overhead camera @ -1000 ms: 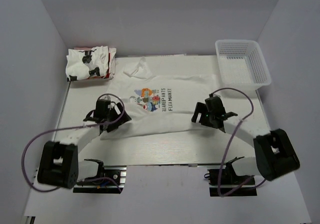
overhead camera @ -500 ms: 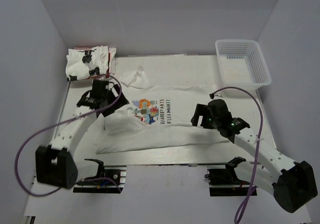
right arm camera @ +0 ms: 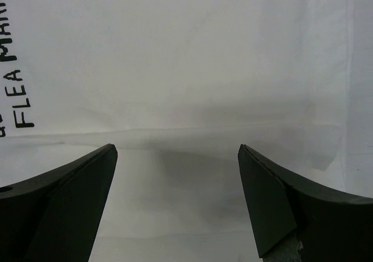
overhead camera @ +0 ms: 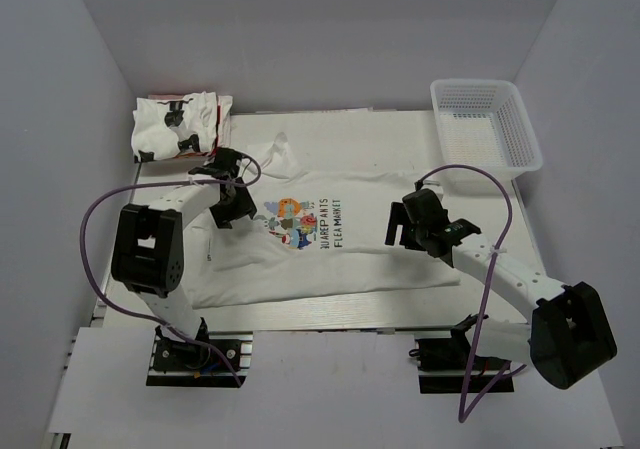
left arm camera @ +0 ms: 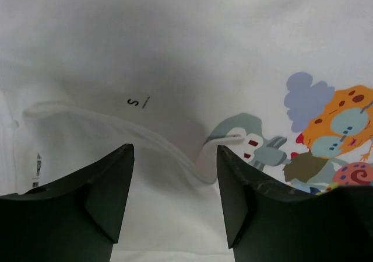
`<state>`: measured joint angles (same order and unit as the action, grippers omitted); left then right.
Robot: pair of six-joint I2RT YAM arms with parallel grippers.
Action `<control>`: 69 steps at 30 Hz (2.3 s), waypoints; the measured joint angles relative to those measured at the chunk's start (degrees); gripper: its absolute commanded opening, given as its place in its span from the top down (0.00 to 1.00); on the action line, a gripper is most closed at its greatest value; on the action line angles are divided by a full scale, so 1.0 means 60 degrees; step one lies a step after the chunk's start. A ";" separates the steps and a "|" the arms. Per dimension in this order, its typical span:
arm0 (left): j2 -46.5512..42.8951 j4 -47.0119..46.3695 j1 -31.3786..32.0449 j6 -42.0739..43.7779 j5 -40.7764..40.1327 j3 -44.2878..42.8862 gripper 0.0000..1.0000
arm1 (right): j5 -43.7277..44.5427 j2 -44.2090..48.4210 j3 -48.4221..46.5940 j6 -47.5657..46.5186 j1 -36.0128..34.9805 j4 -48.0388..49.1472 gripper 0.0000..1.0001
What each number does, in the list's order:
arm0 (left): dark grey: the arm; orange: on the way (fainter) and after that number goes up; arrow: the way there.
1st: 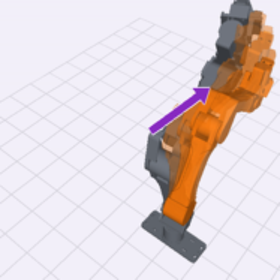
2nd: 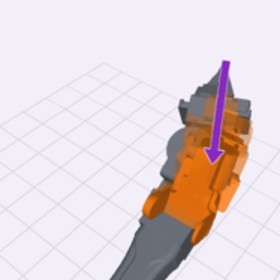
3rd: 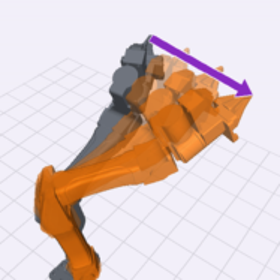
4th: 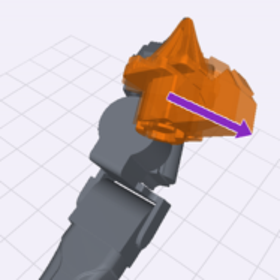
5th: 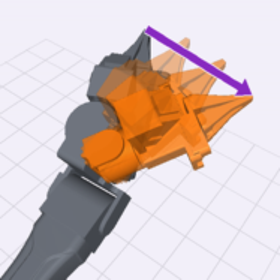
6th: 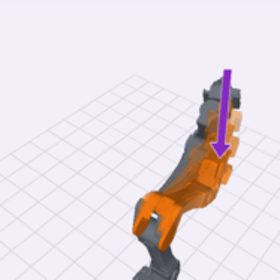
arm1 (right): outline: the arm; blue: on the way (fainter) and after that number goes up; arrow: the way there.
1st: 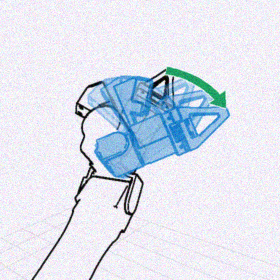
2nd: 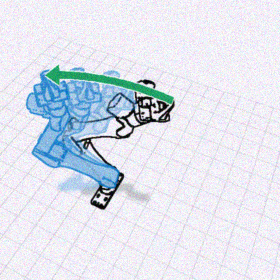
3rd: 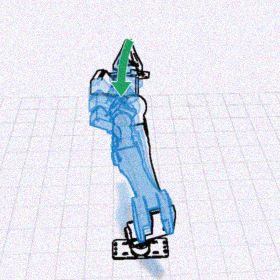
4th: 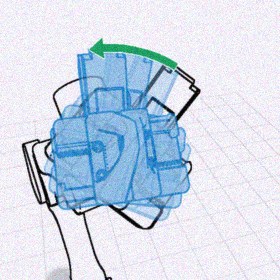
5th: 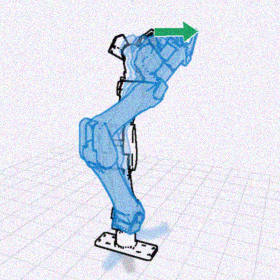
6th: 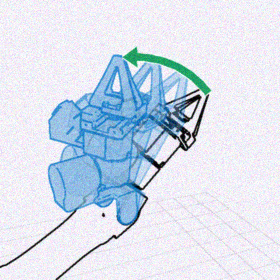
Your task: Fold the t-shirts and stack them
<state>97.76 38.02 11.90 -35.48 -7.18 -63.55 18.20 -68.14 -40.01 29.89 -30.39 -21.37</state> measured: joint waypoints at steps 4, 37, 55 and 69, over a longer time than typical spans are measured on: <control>0.0463 -0.0109 0.0040 0.0047 -0.0033 -0.0226 0.33 | 0.0102 0.0000 0.0000 0.0022 0.0000 -0.0004 0.10; 0.2000 -0.0299 0.0856 0.2014 0.0506 -0.3639 0.24 | 0.0576 -0.0062 0.0000 0.0193 0.0011 0.0018 0.10; 0.6991 -0.1129 0.0725 0.5009 0.0535 -1.0346 0.28 | 0.1719 -0.2645 -0.3166 0.0076 0.0328 0.0514 0.10; 0.7552 -0.1920 0.0721 0.5814 -0.0186 -1.0473 1.00 | 0.2084 -0.5850 -0.6105 -0.0277 0.1220 0.0219 0.10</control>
<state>143.06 26.50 16.23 -0.60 -8.29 -126.39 30.70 -103.24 -76.64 28.23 -23.07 -20.05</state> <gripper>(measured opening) 0.024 0.901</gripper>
